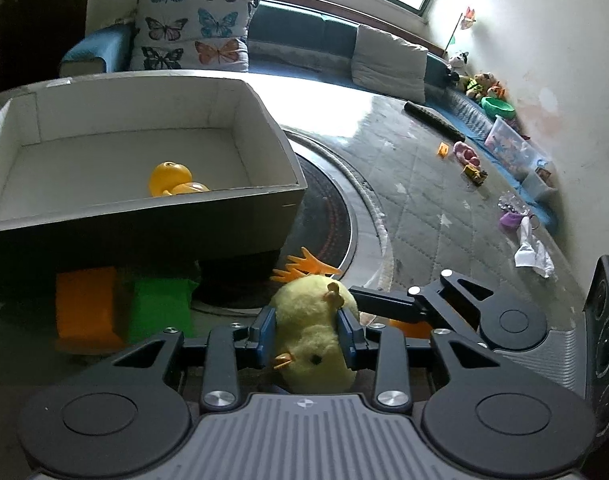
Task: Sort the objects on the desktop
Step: 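Close the left gripper on the yellow plush chick and lift it, then carry the plush chick with the left gripper over the white box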
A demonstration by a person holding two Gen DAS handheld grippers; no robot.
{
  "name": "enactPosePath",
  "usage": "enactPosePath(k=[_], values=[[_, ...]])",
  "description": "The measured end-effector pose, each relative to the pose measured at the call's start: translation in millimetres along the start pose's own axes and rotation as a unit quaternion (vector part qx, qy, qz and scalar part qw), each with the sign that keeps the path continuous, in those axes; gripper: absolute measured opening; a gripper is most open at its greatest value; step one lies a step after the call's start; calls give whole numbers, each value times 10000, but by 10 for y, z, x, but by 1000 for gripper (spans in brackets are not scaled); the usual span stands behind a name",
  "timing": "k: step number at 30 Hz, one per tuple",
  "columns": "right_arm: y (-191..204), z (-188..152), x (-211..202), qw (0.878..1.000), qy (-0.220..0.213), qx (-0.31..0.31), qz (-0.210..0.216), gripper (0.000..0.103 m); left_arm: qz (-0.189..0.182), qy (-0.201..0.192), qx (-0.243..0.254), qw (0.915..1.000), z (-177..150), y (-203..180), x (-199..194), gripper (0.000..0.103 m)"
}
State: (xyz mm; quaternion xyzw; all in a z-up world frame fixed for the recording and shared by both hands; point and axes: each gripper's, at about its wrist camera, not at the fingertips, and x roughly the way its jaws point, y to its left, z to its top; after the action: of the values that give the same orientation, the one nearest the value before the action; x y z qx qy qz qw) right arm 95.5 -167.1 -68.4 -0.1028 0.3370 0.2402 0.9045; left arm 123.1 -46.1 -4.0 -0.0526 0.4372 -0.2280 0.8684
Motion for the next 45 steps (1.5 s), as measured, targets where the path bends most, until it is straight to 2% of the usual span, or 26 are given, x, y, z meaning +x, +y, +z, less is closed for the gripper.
enactPosePath(k=[4, 16, 21, 29, 36, 40, 45], values=[[-22, -4, -20, 10000, -8, 74, -57, 74, -89, 16, -98, 9999, 21, 48, 31, 38], [12, -13, -159, 9998, -71, 161, -44, 70, -106, -200, -52, 9997, 6, -18, -179, 37], [36, 64, -327, 9996, -274, 99, -54, 70, -89, -340, -7, 9994, -1, -63, -310, 37], [12, 435, -532, 9963, -845, -155, -99, 70, 100, -818, 36, 9966, 403, 34, -408, 37], [-208, 935, -221, 9949, -981, -234, 63, 70, 261, -1225, 67, 9921, 759, 125, -487, 37], [-335, 1141, 50, 9959, -866, -228, 158, 70, 221, -1135, -158, 9932, 1012, 353, -267, 37], [-515, 1329, 477, 9971, -594, -308, 352, 70, 150, -995, -428, 9940, 1174, 618, -12, 37]])
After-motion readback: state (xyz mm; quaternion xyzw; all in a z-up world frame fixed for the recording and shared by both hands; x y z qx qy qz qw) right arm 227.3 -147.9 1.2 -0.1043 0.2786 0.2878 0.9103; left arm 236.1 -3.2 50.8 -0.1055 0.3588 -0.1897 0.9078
